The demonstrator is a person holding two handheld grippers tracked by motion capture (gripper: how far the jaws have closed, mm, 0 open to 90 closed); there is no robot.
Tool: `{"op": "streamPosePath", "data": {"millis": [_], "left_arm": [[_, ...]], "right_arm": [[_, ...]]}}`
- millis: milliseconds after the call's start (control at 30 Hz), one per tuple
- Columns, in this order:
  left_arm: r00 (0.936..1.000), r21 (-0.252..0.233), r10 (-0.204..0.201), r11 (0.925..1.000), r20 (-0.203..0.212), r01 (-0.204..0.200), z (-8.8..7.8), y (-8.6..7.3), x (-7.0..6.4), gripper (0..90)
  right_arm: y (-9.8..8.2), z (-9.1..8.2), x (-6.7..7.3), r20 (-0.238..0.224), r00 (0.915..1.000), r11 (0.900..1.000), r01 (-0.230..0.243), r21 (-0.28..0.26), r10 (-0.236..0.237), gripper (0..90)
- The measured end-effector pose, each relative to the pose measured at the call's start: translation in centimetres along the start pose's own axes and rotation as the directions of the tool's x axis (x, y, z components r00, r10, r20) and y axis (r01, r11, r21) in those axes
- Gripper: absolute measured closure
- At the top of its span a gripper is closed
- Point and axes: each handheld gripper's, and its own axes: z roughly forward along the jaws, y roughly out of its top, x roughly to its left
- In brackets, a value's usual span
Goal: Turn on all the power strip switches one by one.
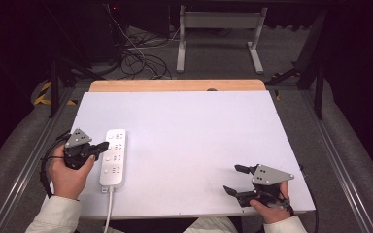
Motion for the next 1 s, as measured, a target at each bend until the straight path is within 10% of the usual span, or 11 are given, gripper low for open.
{"op": "streamPosePath", "data": {"millis": [1000], "left_arm": [[0.9993,0.093,-0.011,0.9955,-0.034,0.014,4.7,-1.0,2.4,90.0]], "right_arm": [[-0.1,0.1,0.0,-0.003,1.0,1.0,-0.006,0.007,0.006,22.9]]}}
